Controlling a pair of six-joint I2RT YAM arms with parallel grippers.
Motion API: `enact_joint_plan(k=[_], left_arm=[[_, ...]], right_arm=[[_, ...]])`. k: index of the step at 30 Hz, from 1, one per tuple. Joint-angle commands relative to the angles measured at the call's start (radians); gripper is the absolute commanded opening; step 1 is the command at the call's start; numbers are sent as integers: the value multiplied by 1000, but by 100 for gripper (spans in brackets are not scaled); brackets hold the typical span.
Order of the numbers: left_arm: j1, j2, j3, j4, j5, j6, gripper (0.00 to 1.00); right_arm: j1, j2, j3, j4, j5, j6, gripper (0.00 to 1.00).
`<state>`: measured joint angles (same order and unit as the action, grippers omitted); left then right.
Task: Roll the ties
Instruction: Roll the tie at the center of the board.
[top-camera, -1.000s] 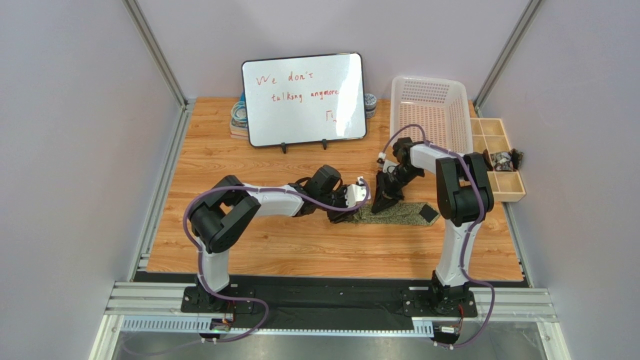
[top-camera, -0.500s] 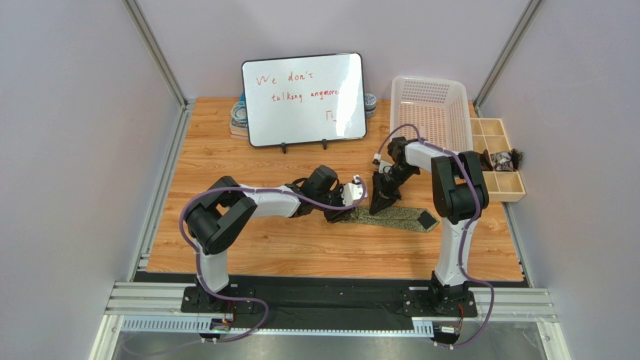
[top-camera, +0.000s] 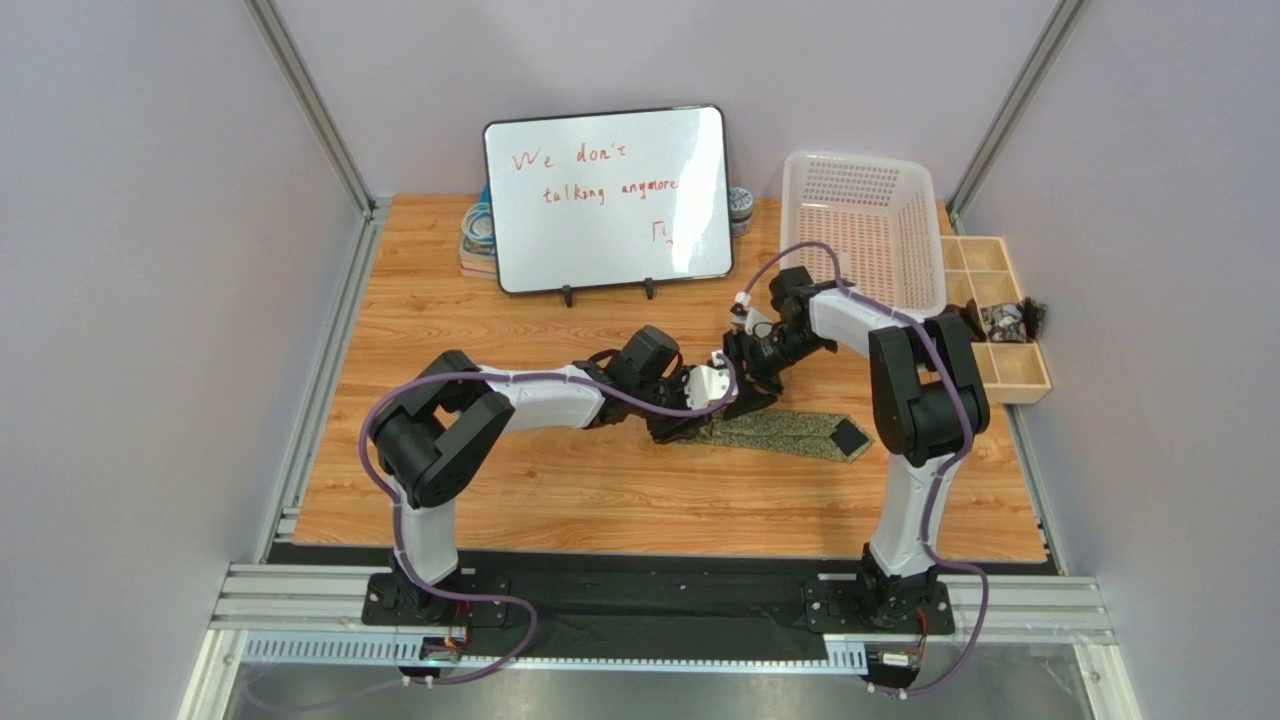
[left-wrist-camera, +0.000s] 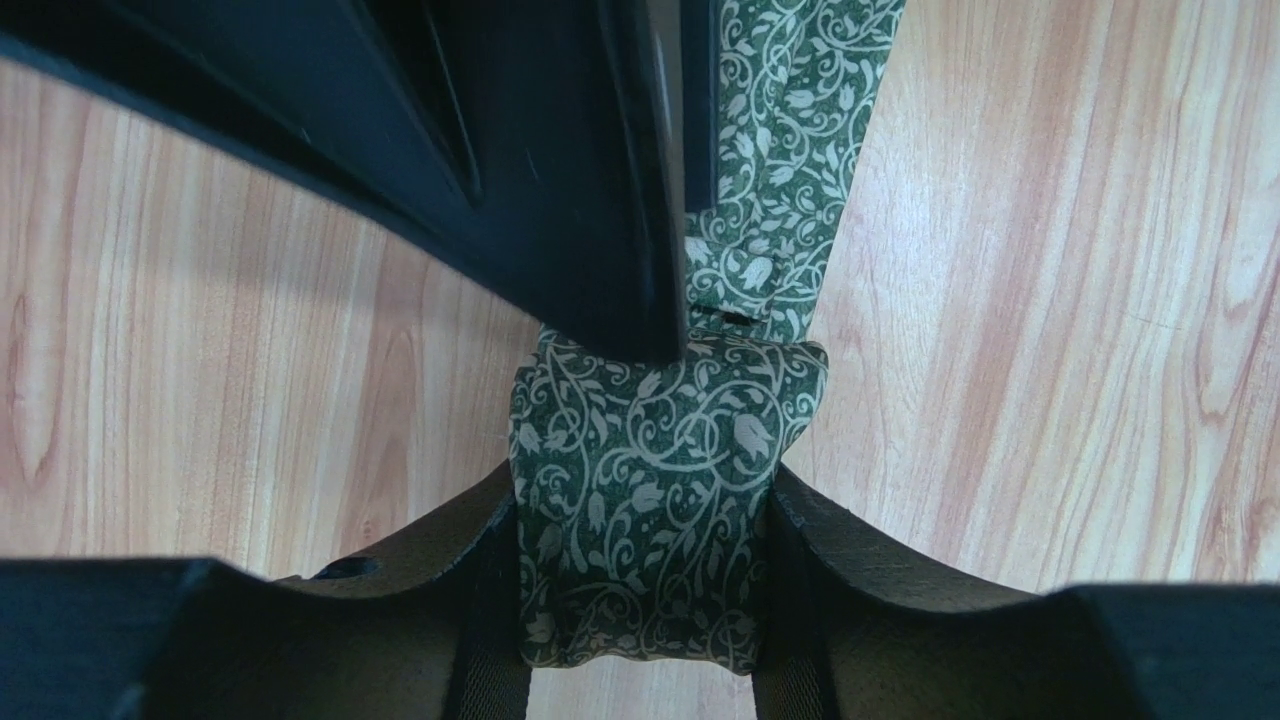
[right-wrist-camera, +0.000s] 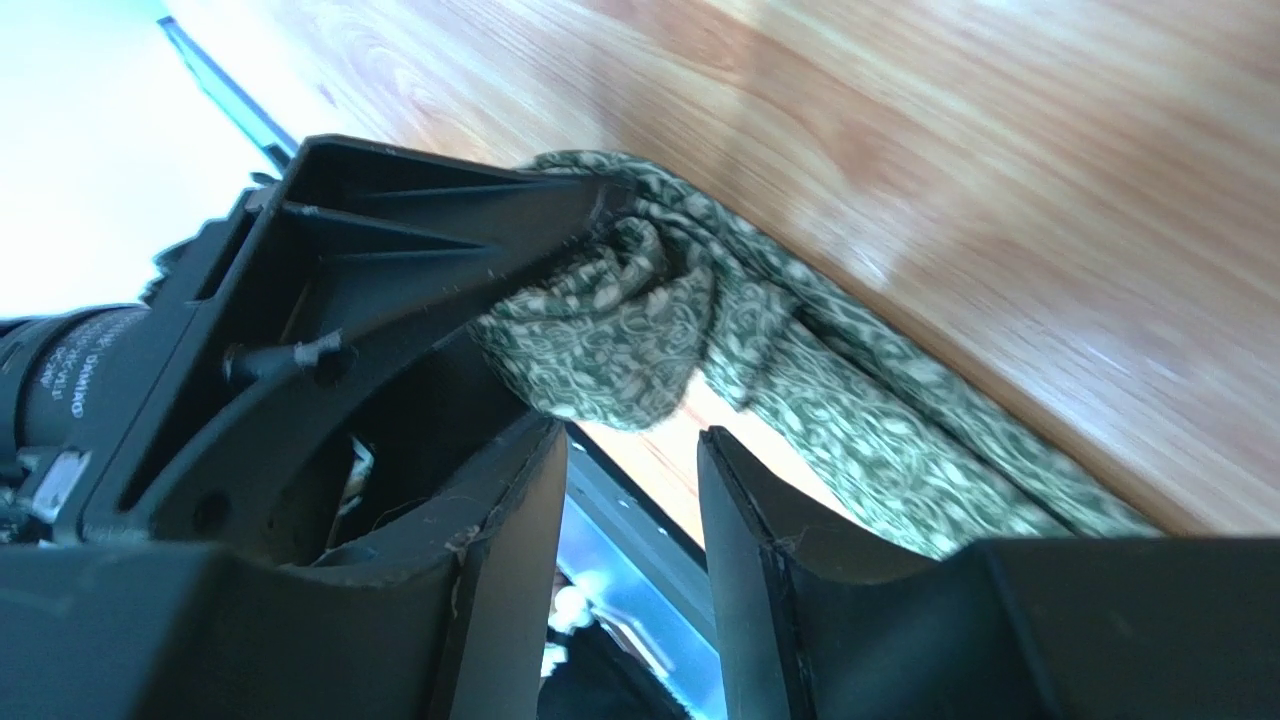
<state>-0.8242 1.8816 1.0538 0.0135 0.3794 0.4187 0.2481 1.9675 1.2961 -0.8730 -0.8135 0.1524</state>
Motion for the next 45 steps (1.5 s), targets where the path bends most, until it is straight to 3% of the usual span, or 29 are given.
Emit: enact_joint_plan(k=[1,6,10,17,22,32,39,45], left_arm=[[2,34,3,-99,-39,22,52],[0,34,9,-110,-36,15,57],[2,27,11,-116,-28,14,61],[10,-18,29,-116,18,14,73],[14,-84,28,-86,64,-26,89],[14,-73,37,20,81,-90,97],[14,2,8,189,93,-83,94],[13,62,48,109,124,-25,67]], right_arm=[[36,11,-41,140,-81,114,44],[65,50,-57,216,-47,134,38],[63,76,-64,212,11,121,1],[39,68,-100,163,112,75,0],[20,82,-90,144,194,59,0],[20,129,-66,92,338,55,0],[23,177,-15,43,384,23,0],[23,162,-1,49,272,1,0]])
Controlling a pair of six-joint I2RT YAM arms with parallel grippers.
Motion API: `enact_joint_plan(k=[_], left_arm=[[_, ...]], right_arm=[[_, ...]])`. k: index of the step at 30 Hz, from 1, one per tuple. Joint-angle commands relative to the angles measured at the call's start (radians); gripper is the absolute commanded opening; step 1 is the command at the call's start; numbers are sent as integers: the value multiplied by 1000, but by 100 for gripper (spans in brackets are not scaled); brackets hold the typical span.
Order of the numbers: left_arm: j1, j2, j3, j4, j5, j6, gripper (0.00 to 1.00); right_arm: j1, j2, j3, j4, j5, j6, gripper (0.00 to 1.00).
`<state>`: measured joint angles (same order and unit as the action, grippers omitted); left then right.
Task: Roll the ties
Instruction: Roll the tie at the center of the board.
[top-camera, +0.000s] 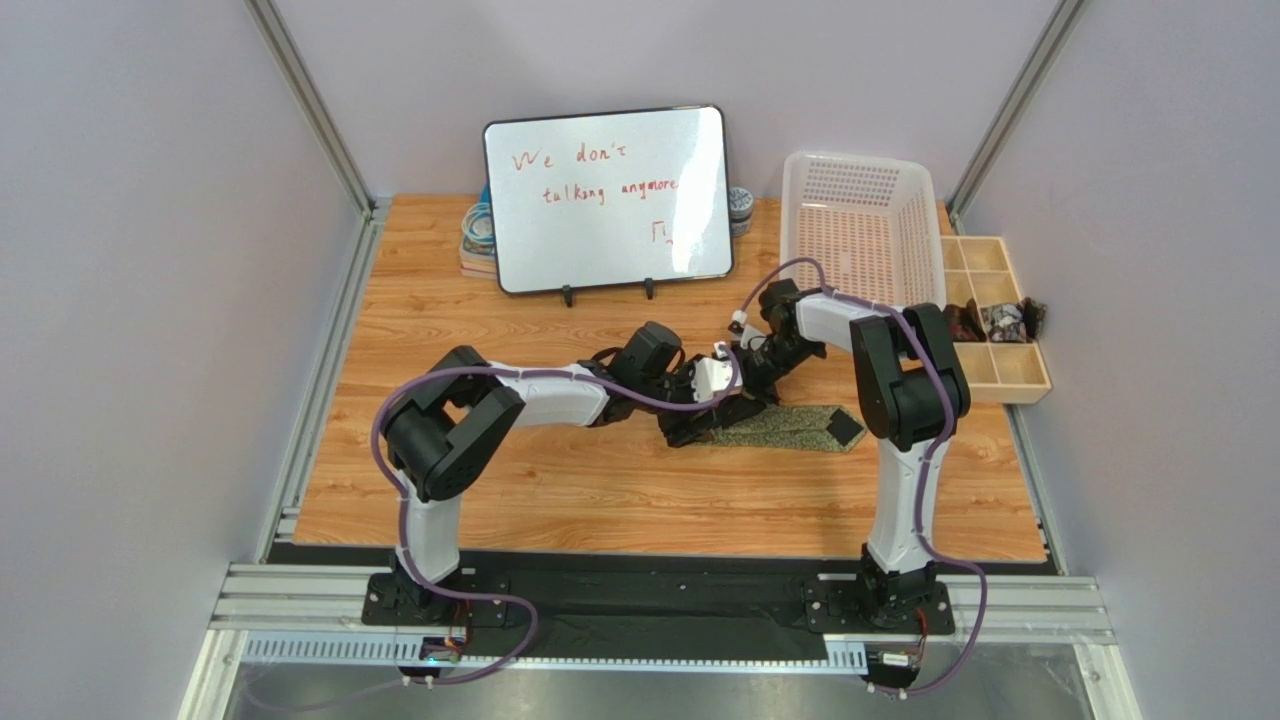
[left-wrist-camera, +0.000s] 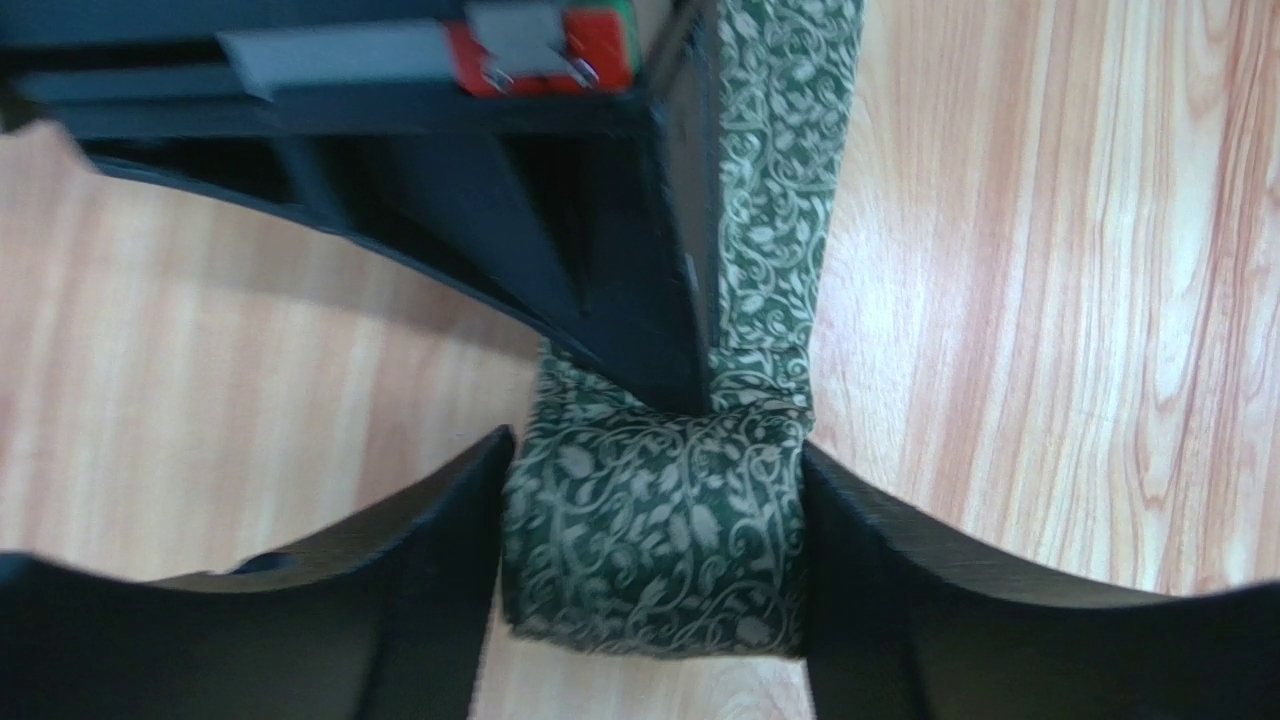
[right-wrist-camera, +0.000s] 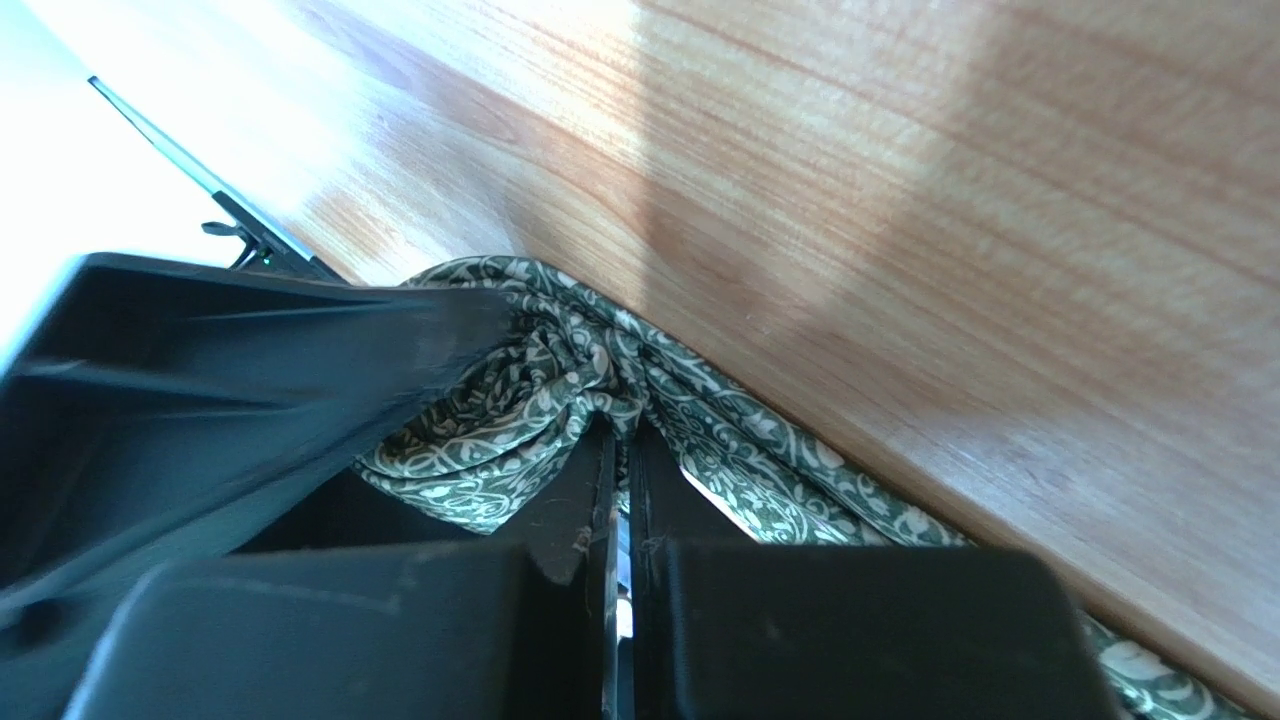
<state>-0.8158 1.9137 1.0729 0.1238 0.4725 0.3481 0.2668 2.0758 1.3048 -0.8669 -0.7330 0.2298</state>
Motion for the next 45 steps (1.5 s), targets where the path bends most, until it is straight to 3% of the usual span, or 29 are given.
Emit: enact_joint_plan(k=[1,4,7,8,10,11,15,19,24,27,30,31,32,37,39,45], left_arm=[[4,25,24,-12,34,67,64],[4,16,-7,-36,29,91,62],[6,16,-11,-69,14,98,48],[4,13,-16,-72,11,101,44],[4,10,-16,-85,3,103,39],[4,14,-13,-93,-1,101,38],[3,18,-13,-113,-5,103,38],[1,21,-11,-116,-6,106,39],[1,21,-8,-119,-5,107,40],[3,19,-4,-119,-9,106,41],[1,13,-7,-144,-9,109,47],[3,5,-8,-145,-11,104,49],[3,1,-10,-144,-11,103,55],[15,-47,-16,-144,-2,88,72],[23,-80,-22,-132,21,65,85],[23,-91,7,-130,52,28,92]], right_arm=[[3,49,-10,48,185,-78,0],[5,36,-4,46,173,-84,0],[6,30,17,10,155,-110,3],[2,21,22,-4,146,-119,11],[-6,-35,28,-26,97,-127,19],[-18,-55,31,-32,81,-127,31],[-21,-140,34,-57,-26,-101,56],[-12,-142,-4,15,-86,-18,57],[18,-79,-3,68,-105,9,54],[29,-45,2,66,-72,2,44],[26,-39,1,40,-20,-27,19],[25,-39,-2,34,4,-35,3],[22,-39,-2,19,17,-47,0],[-12,-29,-24,-7,72,-89,0],[-30,-23,-36,-9,86,-107,0],[-75,12,-44,-9,144,-152,0]])
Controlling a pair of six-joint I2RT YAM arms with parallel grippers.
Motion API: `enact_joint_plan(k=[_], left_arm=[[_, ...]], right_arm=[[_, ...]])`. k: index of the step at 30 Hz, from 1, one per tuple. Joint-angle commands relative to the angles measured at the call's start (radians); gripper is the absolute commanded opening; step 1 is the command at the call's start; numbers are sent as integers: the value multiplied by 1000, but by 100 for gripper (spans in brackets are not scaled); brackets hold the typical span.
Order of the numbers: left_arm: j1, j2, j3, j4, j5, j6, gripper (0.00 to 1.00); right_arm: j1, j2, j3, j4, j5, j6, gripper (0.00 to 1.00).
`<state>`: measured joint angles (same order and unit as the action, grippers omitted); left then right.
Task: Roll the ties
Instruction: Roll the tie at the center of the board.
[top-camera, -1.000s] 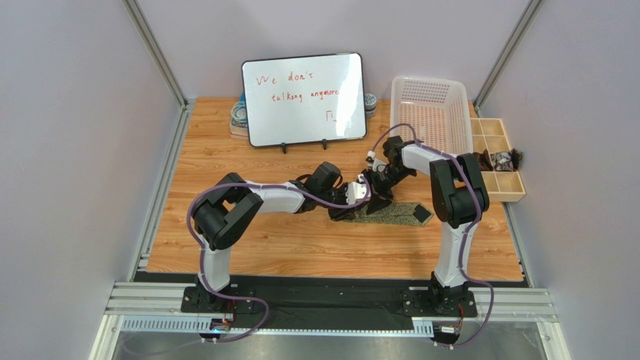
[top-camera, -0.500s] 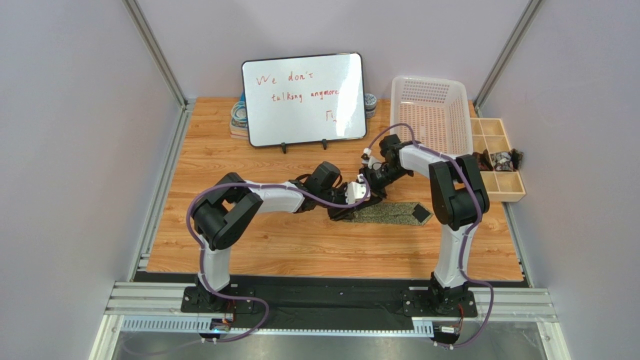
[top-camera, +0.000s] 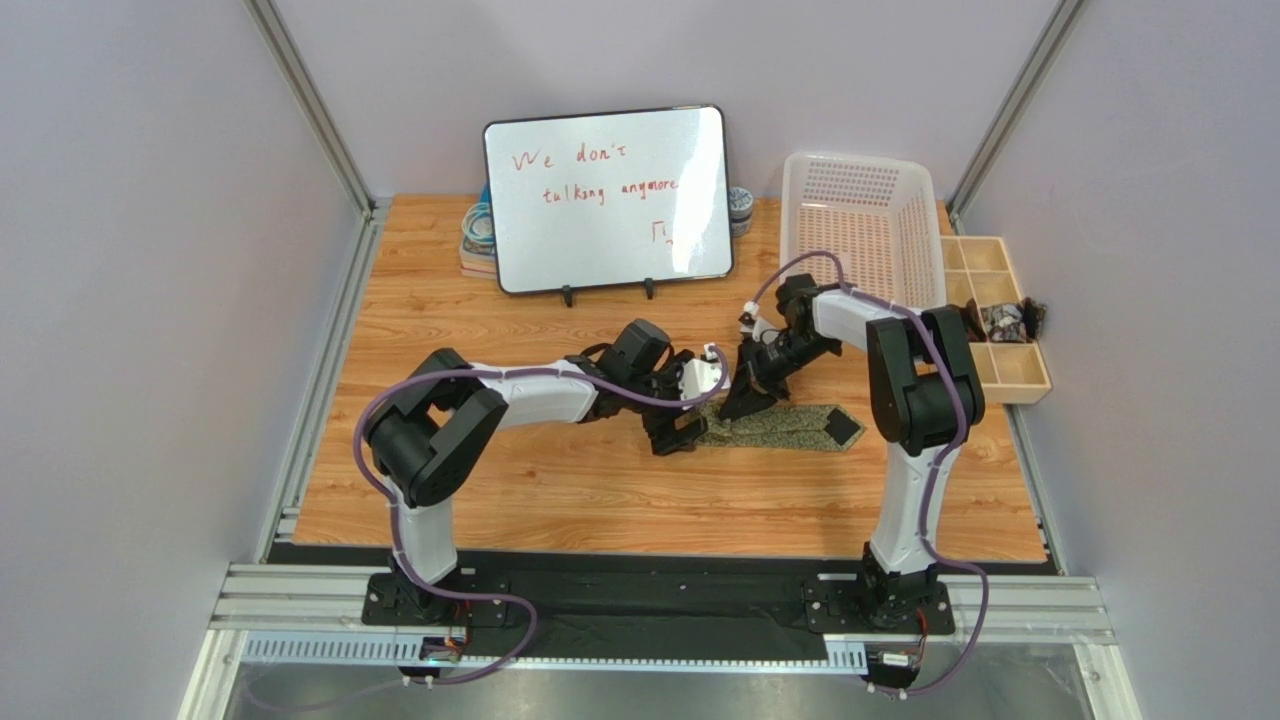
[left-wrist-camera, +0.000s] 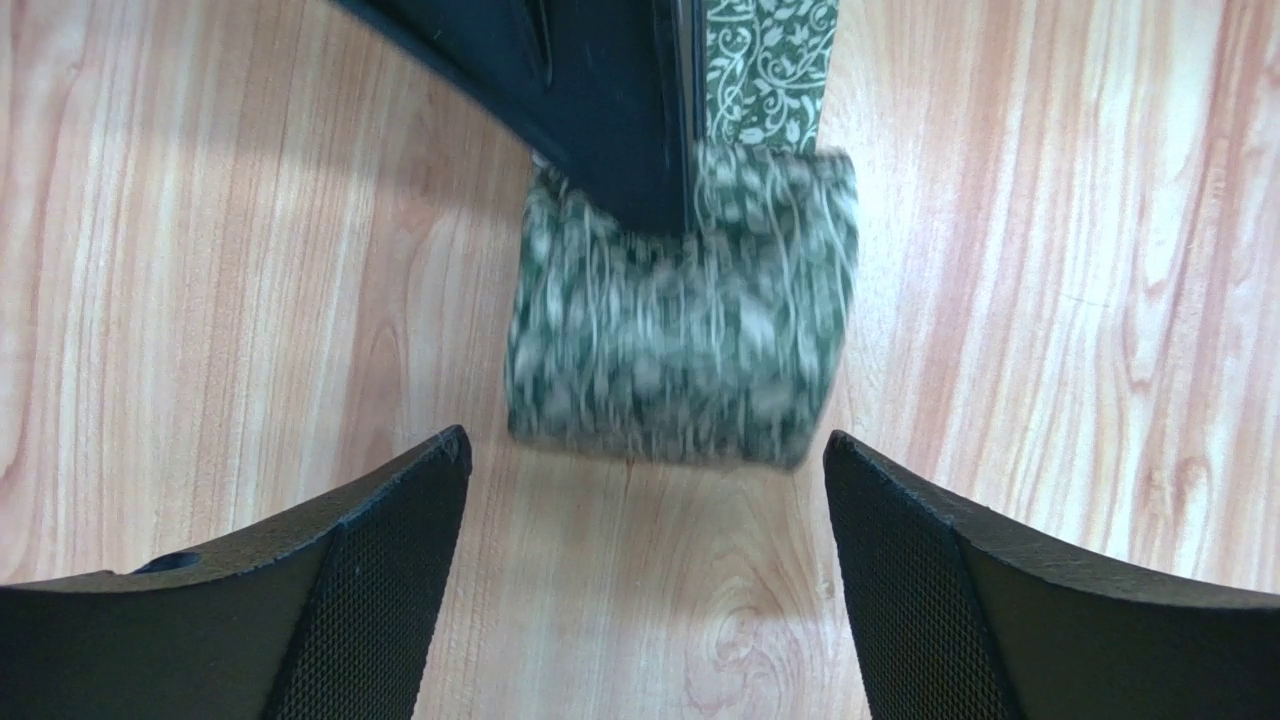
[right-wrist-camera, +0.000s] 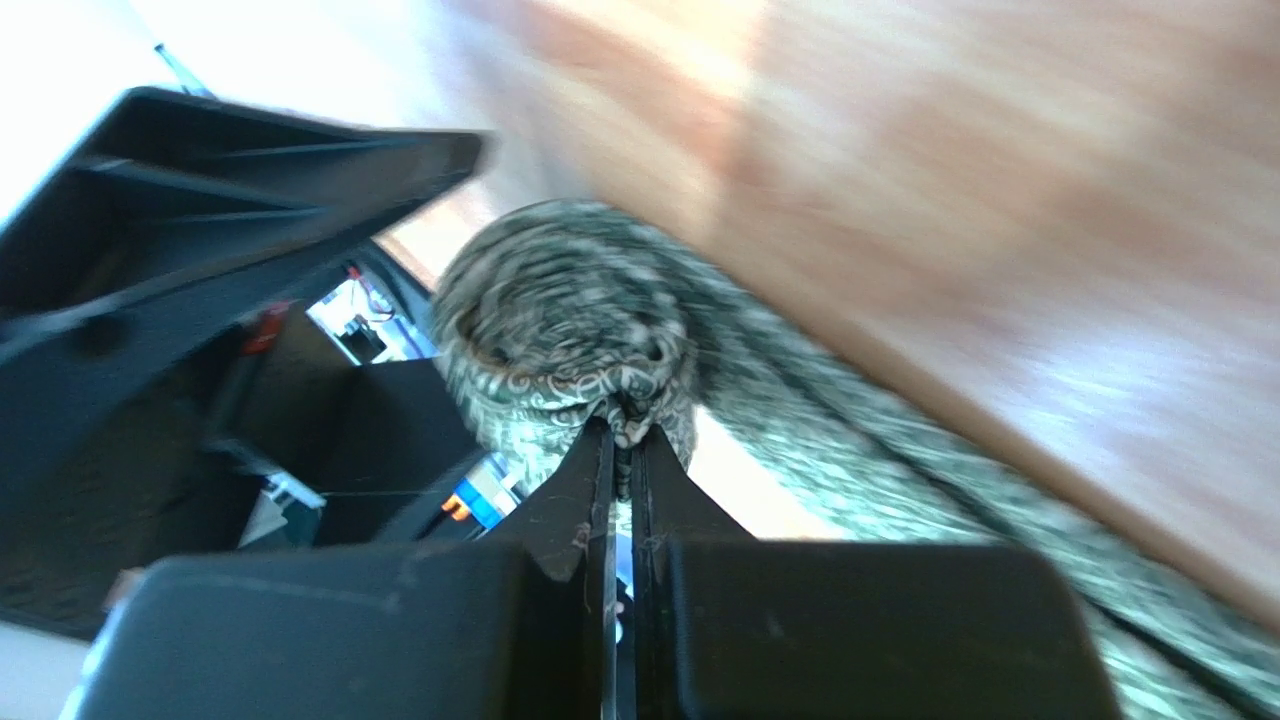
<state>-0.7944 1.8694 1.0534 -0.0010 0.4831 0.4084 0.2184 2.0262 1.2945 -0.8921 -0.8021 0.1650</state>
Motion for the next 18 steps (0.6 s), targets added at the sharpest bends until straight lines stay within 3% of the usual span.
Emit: enact_joint_plan(k=[1,11,18], left_arm=[[1,-44,33,-5,43,-37,93],[-12,59,122,90,60,-82,95],[-34,62,82,98,68,-13,89]], right_arm=[[-31,65,-43,18,230,-100,0],[-31,81,-28,91,235,-93,0],[16,106,17,101,196,-85,0]])
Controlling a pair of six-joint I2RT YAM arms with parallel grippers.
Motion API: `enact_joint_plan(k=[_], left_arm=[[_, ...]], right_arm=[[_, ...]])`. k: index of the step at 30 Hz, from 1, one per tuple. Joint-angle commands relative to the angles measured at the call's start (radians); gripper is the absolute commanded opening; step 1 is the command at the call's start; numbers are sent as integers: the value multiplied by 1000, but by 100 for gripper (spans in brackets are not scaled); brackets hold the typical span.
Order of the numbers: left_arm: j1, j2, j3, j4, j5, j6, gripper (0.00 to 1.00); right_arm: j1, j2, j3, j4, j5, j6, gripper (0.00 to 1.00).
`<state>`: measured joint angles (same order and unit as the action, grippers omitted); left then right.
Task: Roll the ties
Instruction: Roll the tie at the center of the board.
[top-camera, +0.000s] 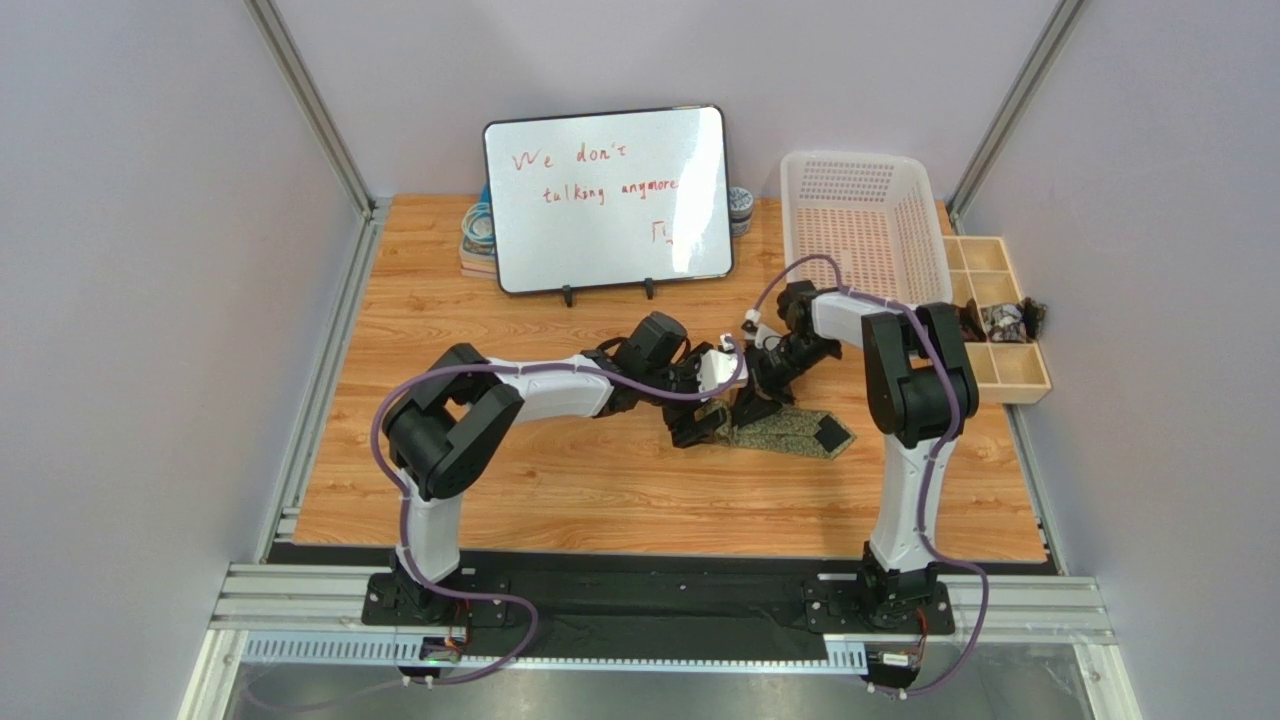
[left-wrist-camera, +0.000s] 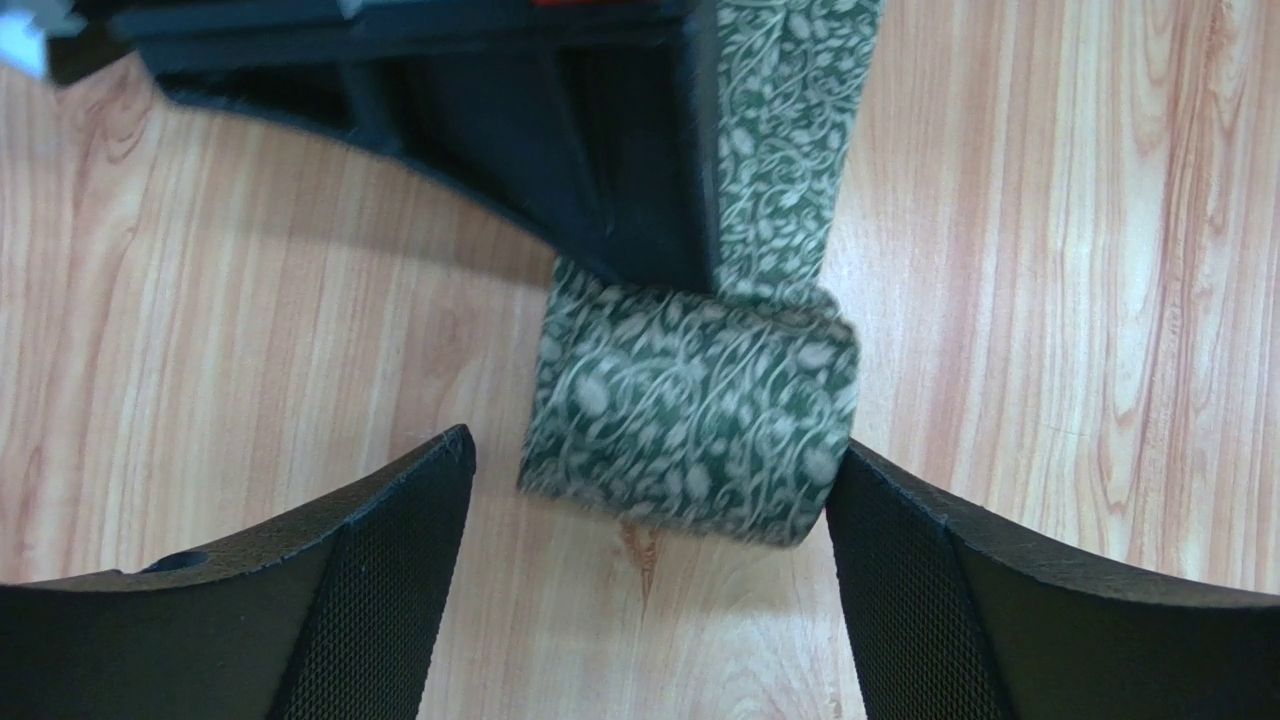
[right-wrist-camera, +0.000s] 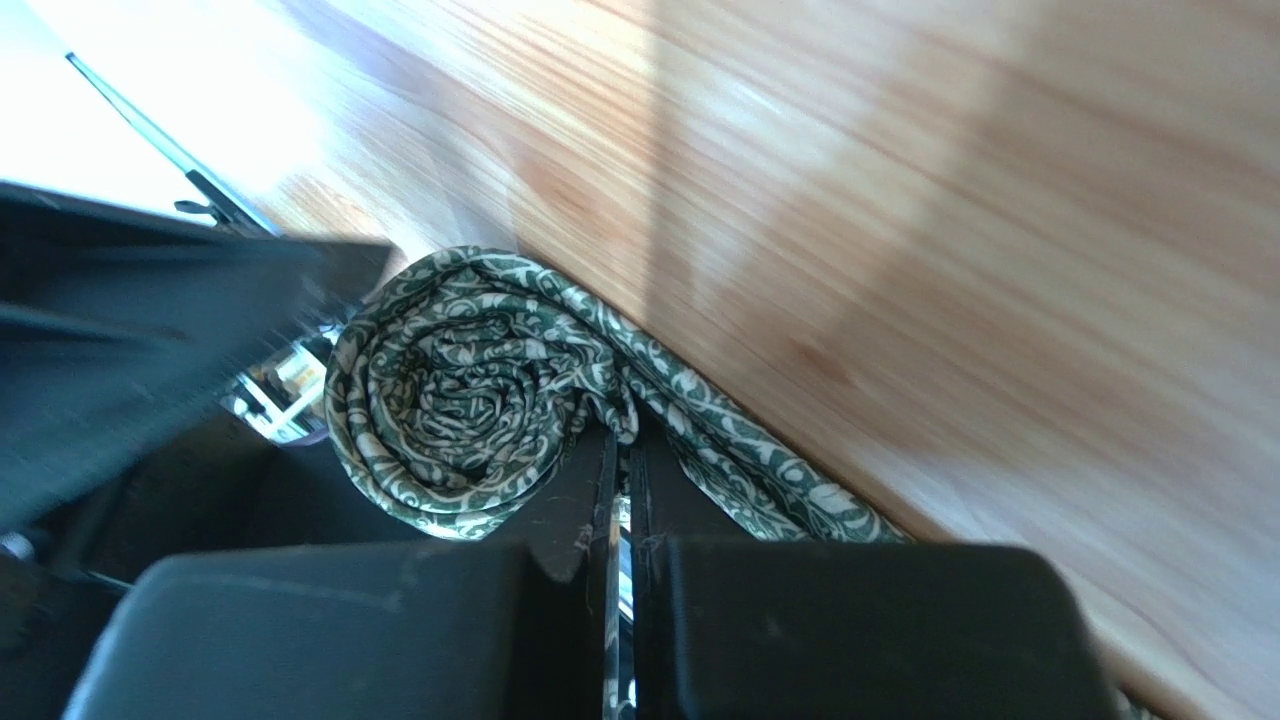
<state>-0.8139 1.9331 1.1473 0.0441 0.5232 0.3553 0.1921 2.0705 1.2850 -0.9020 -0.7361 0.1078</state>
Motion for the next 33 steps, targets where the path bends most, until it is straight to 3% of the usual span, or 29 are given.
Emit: enact_joint_plan(k=[1,3,9,12,17,21,30,33], left_arm=[[-14,0,-18,51,20,48,87],[-18,0,-35,51,11,71,83],[-22,15,-49,-32,-61,100,57],[-30,17,-64,-79,-107,117,42],[-41,4,-74,-121,-138,120,40],[-45,12,-55,-147,-143,113,39],[-45,23,-26,-184,-147,96,40],[-45,26,-23,-185,-143,82,41]], right_arm=[[47,63,30,114,121,-31,0],[73,71,40,114,115,-37,0],[116,59,59,118,109,-43,1],[110,34,96,36,98,-65,11],[64,-62,108,-54,26,-76,31],[56,-113,85,-71,-66,-59,41],[86,-92,59,0,-118,3,44],[102,-63,50,12,-91,-13,40]])
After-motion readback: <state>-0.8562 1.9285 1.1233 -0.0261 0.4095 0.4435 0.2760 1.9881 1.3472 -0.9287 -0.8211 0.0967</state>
